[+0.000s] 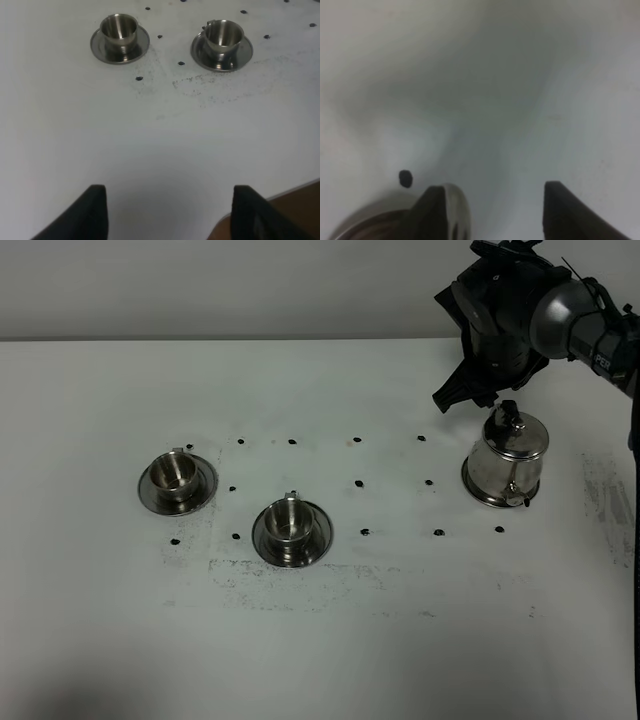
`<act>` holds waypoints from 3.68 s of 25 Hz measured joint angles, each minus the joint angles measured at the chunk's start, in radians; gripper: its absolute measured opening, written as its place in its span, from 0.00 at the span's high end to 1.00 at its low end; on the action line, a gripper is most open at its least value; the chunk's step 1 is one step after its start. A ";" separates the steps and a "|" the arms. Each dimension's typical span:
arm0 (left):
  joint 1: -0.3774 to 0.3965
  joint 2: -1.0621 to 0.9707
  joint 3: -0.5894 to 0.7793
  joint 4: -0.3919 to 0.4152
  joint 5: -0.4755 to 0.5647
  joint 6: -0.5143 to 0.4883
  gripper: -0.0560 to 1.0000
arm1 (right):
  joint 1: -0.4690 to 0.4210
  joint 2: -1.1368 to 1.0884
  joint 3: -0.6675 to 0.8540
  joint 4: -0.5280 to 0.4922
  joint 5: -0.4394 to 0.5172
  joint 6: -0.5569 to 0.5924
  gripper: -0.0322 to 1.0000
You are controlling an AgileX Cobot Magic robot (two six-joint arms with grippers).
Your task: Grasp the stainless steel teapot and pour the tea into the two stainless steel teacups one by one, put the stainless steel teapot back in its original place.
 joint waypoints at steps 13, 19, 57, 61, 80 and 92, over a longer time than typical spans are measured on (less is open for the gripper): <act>0.000 0.000 0.000 0.000 0.000 0.000 0.45 | -0.022 0.000 0.000 -0.018 0.006 0.019 0.56; 0.000 0.000 0.000 0.000 0.000 0.000 0.45 | -0.022 0.000 0.000 -0.020 0.030 0.019 0.56; 0.000 0.000 0.000 0.000 0.000 0.001 0.45 | -0.150 -0.064 0.014 0.063 0.149 0.053 0.59; 0.000 0.000 0.000 0.000 0.000 0.001 0.45 | -0.154 -0.144 0.123 0.092 0.057 0.053 0.59; 0.000 0.000 0.000 0.000 0.000 0.001 0.45 | -0.187 -0.193 0.316 0.195 -0.264 -0.067 0.60; 0.000 0.000 0.000 0.000 0.000 0.001 0.45 | -0.213 -0.193 0.316 0.218 -0.157 -0.049 0.60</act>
